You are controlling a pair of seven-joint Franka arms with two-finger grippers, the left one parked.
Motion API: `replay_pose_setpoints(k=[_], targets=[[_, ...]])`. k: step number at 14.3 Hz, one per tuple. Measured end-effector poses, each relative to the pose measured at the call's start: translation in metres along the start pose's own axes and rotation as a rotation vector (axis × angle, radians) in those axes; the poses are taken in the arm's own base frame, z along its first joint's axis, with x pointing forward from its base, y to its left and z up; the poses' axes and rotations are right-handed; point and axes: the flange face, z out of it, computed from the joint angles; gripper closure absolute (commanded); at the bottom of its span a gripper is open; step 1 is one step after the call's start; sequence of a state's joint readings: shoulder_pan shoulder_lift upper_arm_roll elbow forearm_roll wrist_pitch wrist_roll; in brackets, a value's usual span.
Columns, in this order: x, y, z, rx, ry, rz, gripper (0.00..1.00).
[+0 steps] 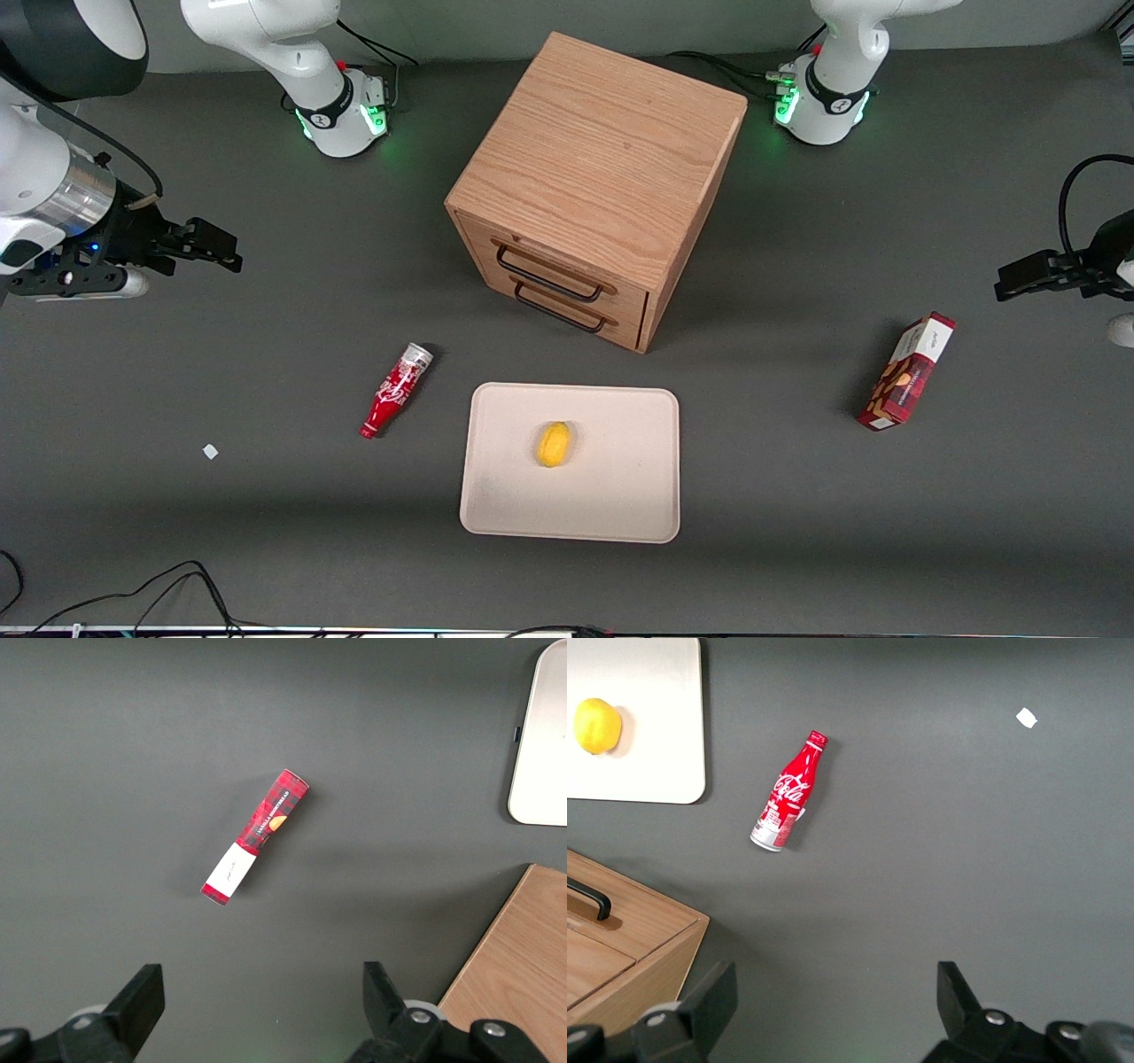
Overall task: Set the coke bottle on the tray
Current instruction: 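Move the right gripper over the red Coca-Cola bottle lying on the table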
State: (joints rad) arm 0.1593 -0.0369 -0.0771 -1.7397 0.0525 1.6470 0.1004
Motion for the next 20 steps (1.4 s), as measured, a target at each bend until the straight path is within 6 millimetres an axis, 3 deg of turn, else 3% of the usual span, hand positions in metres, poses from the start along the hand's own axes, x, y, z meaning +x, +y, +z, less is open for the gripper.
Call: replay_pose_setpoints(k=[6, 10, 12, 16, 20], targets=[[0.003, -0.001, -0.002, -0.005, -0.030, 0.000, 0.00], [0.013, 0.016, 0.016, -0.010, -0.072, 0.051, 0.00], [0.026, 0.012, 0.039, -0.017, -0.087, 0.111, 0.00], [0.052, -0.009, 0.108, -0.025, -0.067, 0.235, 0.00], [0.060, -0.041, 0.177, -0.013, -0.020, 0.392, 0.00]])
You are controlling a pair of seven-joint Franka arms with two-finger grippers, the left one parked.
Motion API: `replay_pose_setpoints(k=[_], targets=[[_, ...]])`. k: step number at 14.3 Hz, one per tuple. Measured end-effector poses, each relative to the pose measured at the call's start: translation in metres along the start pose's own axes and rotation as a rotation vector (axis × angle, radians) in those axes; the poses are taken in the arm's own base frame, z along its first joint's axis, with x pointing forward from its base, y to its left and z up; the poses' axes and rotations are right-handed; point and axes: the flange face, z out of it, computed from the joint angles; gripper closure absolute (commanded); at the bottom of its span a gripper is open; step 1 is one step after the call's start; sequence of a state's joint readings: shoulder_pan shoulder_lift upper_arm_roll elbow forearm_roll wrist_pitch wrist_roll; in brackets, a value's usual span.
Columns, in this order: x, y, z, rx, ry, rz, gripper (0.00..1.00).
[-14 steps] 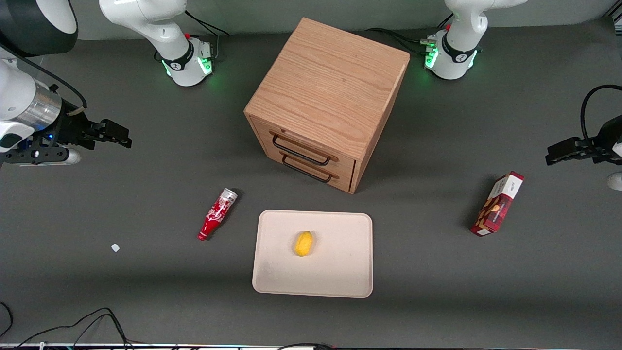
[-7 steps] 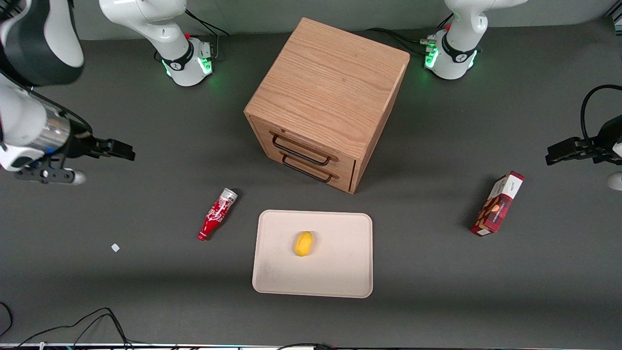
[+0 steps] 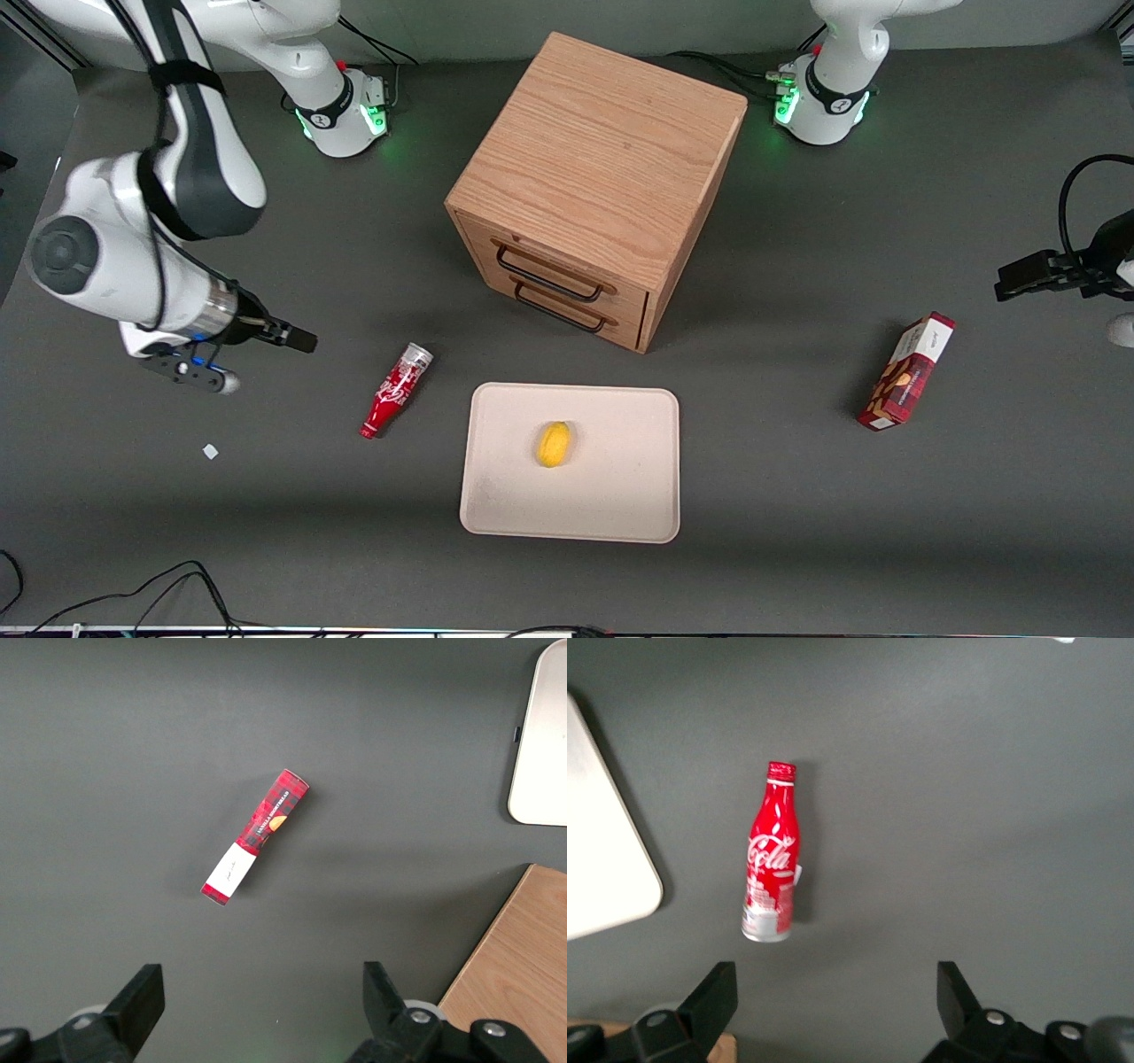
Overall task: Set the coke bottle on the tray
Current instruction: 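Move the right gripper over the red Coca-Cola bottle lying on the table, then lower the right gripper and close it around the bottle's body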
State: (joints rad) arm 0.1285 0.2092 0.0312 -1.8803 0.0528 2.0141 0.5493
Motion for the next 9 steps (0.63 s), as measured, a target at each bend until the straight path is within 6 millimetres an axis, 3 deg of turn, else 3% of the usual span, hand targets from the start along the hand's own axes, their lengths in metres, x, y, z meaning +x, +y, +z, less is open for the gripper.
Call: replay_pose_setpoints(k=[4, 9], targets=[[-0.004, -0.036, 0.049, 0.032, 0.019, 0.133, 0.00], [-0.003, -0.059, 0.106, 0.071, 0.041, 0.203, 0.00]])
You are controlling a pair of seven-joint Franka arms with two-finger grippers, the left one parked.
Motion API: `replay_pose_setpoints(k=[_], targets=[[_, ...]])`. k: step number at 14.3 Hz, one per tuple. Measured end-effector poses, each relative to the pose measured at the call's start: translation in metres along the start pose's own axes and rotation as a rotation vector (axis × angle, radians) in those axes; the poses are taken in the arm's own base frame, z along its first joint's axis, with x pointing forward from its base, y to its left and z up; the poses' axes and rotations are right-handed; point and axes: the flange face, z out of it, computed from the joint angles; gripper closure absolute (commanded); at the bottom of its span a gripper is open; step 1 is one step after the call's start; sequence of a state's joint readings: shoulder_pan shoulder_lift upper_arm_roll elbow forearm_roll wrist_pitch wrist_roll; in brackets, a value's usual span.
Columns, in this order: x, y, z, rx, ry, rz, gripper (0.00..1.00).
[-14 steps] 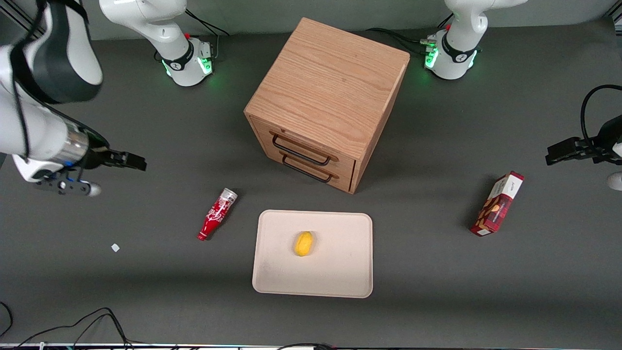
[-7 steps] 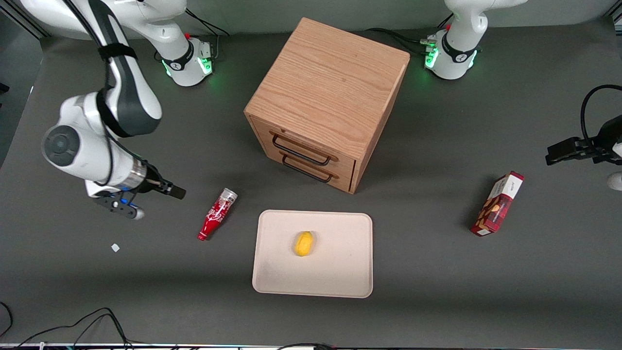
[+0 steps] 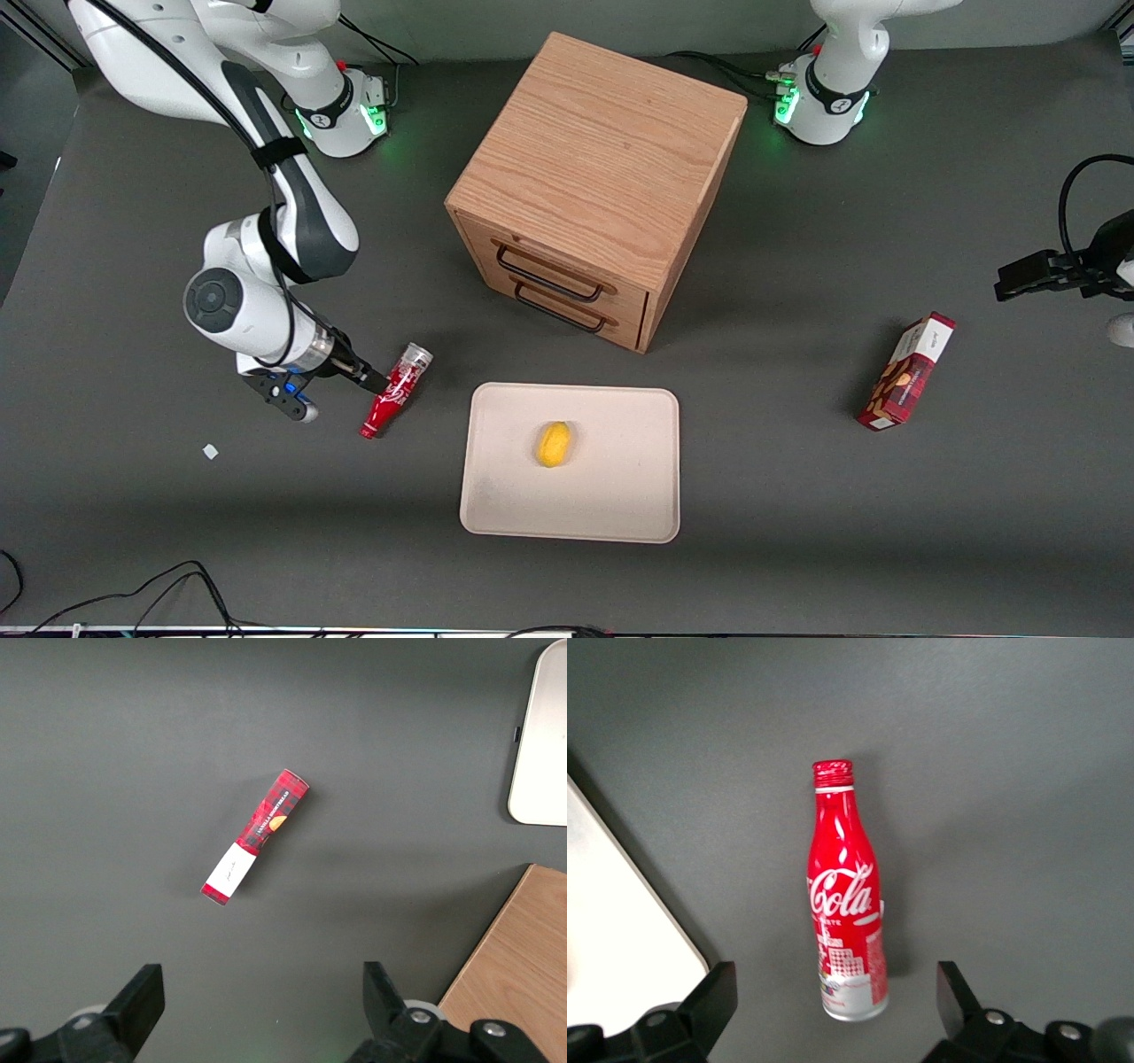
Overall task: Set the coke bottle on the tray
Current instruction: 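Lower the right gripper and close it around the bottle's body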
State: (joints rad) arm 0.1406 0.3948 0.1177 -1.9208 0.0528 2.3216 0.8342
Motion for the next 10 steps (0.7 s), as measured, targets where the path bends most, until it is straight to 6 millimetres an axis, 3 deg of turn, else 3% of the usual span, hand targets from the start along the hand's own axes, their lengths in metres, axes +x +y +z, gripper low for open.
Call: replay_pose_setpoints(k=[5, 10], targets=[[-0.011, -0.014, 0.033, 0.015, 0.026, 0.017, 0.00], [-0.018, -0.007, 0.084, 0.015, 0.046, 0.028, 0.00]])
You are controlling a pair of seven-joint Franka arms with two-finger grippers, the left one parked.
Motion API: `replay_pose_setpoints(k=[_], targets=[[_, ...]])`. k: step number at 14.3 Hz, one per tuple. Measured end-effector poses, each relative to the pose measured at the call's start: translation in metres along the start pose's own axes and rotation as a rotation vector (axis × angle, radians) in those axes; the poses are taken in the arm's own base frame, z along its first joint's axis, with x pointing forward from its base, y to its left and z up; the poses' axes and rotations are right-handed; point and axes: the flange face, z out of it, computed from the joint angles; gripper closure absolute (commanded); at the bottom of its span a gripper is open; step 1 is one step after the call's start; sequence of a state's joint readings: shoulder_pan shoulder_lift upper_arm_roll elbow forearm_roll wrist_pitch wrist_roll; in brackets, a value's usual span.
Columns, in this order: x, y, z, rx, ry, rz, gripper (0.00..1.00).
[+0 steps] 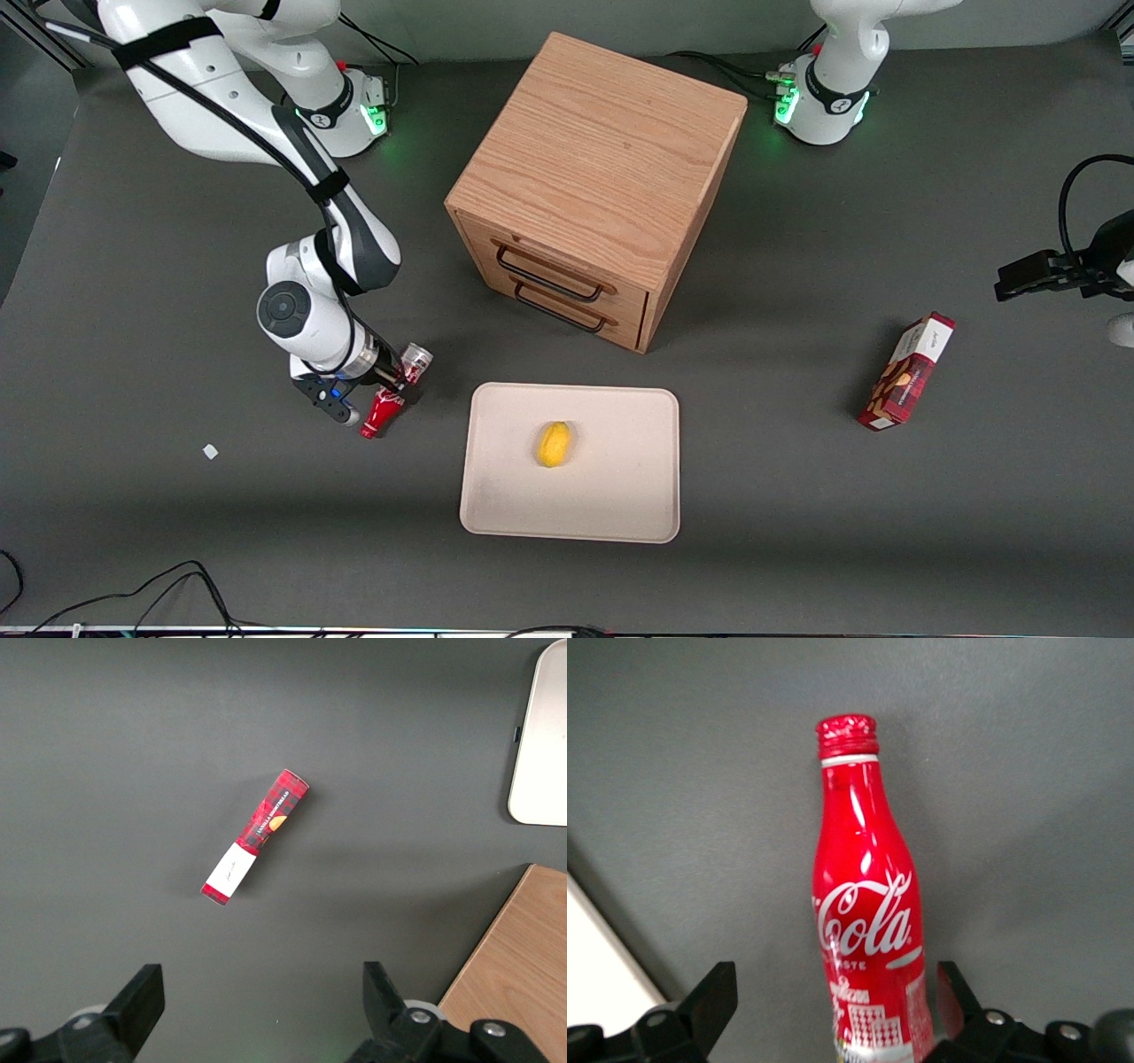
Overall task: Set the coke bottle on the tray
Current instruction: 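Lower the right gripper and close it around the bottle's body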
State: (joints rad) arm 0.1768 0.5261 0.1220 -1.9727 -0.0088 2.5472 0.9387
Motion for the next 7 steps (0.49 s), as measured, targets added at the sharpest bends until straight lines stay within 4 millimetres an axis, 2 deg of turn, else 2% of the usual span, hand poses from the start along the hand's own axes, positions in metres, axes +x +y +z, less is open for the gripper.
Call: replay_pose_setpoints(k=[3, 7], targets=[[-0.002, 0.003, 0.018, -0.007, -0.001, -0.006, 0.00], [-0.003, 0.004, 0.021, -0.012, -0.004, -0.007, 0.00]])
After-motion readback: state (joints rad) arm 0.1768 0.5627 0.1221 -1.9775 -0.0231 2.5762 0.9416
